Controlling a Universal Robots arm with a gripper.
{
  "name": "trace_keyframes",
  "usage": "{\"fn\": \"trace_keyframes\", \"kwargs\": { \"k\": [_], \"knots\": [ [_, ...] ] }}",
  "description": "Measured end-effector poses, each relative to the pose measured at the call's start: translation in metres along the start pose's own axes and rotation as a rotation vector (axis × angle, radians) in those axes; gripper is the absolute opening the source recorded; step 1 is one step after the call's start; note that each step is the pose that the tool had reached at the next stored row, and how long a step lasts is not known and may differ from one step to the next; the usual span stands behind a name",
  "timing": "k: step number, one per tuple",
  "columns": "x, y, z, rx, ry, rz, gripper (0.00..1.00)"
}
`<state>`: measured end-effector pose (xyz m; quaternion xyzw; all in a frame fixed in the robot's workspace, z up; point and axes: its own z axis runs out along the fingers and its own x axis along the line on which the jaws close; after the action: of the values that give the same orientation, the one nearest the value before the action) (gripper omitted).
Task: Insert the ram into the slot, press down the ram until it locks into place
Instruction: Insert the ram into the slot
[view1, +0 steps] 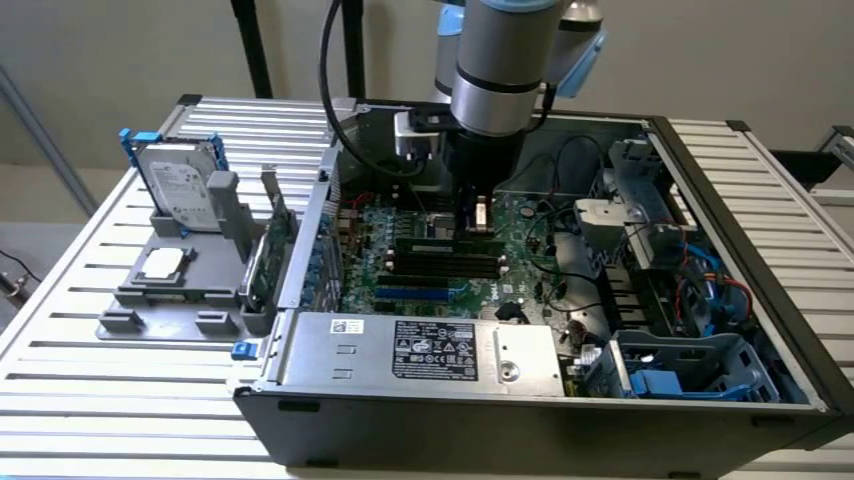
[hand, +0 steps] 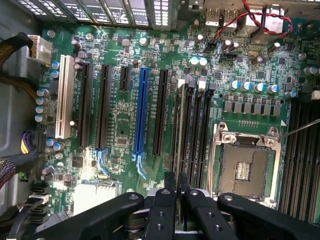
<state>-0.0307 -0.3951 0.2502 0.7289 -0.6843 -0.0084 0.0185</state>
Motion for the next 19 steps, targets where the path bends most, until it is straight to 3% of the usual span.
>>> {"fn": "trace_keyframes", "kwargs": {
  "k": [5, 19],
  "knots": [
    [-0.001, -0.0003, 0.0024, -0.0007, 0.0086, 0.000, 0.13],
    [-0.002, -0.0007, 0.0144, 0.0027, 0.0112, 0.000, 0.13]
  ]
}}
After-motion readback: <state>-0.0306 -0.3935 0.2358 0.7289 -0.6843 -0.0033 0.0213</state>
